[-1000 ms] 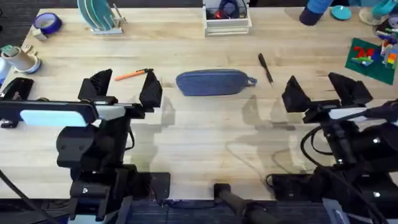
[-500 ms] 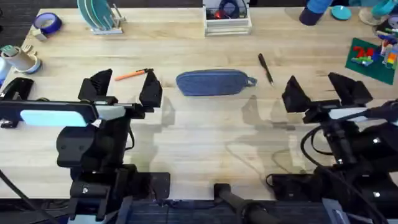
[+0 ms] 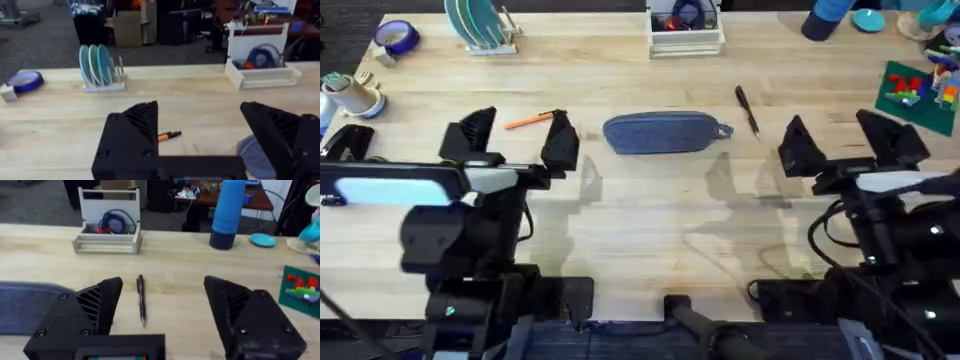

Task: Unzip the bag, pick up the pens from the table one at a time and place them inside, then zip the bag closed.

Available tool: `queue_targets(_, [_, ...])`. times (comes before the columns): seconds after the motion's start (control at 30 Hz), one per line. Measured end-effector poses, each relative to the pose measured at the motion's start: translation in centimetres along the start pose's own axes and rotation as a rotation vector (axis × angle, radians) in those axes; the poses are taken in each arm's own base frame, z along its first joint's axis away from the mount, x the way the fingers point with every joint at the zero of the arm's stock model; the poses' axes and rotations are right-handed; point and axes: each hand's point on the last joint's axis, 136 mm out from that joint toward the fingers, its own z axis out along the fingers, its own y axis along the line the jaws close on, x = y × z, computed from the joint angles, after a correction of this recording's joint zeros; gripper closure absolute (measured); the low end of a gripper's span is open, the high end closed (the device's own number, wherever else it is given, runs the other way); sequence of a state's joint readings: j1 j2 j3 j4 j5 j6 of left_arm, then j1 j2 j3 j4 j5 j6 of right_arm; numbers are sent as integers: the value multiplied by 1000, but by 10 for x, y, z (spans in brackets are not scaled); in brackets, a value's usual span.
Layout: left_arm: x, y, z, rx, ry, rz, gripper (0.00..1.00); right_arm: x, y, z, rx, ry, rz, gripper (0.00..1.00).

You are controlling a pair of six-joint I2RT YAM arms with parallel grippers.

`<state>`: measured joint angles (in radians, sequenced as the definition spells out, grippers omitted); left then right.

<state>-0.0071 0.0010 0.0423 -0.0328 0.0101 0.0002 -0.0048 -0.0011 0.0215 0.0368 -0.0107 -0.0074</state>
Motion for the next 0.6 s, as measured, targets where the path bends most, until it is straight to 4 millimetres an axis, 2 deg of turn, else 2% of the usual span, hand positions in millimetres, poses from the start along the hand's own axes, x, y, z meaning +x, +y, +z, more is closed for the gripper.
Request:
queue_targets(0.3, [-68, 1, -20, -5, -81, 3, 6, -55, 0, -17, 2, -59, -63, 5])
queue_targets(0.43, [-94, 2, -33, -16, -99, 4, 5, -70, 1, -27, 1, -37, -73, 5])
queue_targets(0.6, [-134, 5, -52, -35, -124, 3, 5, -97, 1, -45, 2, -44, -78, 5])
